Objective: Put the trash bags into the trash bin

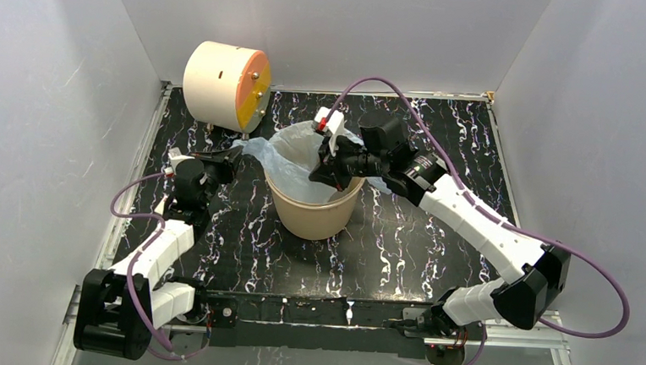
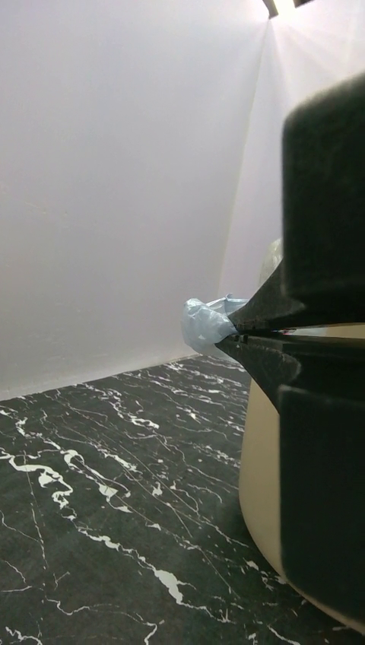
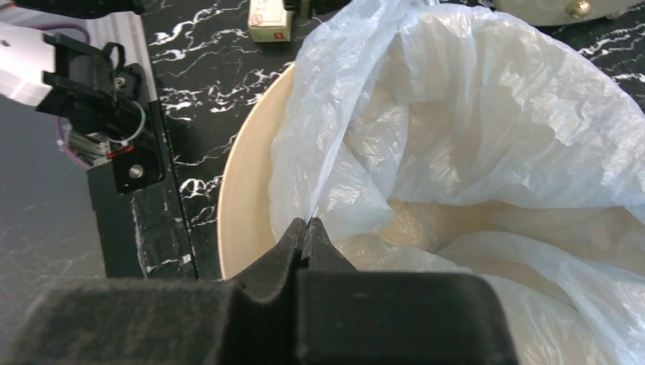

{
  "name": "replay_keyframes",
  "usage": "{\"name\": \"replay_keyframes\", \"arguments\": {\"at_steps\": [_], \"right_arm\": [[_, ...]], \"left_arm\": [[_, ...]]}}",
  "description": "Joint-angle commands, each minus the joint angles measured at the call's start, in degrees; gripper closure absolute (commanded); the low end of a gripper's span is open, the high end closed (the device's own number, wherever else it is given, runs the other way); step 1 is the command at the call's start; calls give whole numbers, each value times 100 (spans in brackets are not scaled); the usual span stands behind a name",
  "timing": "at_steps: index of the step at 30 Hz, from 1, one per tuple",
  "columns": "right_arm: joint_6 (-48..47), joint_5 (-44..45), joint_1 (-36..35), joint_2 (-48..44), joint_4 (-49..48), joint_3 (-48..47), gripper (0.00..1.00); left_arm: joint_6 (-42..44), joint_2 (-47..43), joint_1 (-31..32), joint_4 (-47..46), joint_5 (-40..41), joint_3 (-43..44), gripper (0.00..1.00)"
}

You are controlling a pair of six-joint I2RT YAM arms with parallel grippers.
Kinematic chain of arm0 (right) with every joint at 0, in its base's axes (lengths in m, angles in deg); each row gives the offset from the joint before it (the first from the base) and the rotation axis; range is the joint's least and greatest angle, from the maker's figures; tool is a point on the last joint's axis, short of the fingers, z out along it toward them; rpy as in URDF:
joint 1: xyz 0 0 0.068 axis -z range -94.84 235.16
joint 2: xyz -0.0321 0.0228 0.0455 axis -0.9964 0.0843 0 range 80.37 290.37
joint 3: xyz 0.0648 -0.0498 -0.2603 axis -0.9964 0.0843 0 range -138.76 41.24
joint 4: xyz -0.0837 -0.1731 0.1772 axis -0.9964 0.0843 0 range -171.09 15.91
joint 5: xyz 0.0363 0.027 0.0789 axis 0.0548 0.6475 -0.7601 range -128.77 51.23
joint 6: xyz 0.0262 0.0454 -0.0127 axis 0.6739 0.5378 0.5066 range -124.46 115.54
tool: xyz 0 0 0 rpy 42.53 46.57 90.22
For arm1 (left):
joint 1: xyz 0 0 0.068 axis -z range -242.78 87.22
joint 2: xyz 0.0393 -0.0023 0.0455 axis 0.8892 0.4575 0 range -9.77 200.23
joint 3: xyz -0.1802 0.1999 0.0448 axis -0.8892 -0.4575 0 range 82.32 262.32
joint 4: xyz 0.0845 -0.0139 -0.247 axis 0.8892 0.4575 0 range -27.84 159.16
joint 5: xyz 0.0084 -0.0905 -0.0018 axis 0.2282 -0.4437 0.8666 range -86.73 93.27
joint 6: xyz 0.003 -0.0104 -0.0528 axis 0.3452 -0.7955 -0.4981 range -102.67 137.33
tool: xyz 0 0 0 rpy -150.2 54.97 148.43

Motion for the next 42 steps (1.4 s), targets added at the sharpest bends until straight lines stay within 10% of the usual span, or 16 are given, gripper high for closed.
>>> {"name": "replay_keyframes", "arguments": {"at_steps": [1, 18, 30, 42], "right_arm": [[59, -676, -27, -333, 60, 68, 100], [205, -2206, -29, -742, -68, 492, 100], [139, -2204, -35, -705, 671, 864, 98], [167, -1935, -30, -670, 804, 953, 86]], "left_arm": [[440, 116, -24, -223, -75, -158, 100], [647, 851, -27, -1549, -1019, -803, 100], [780, 231, -33, -1118, -1082, -1180, 39], [1372, -2421, -67, 2240, 107, -816, 26]]}}
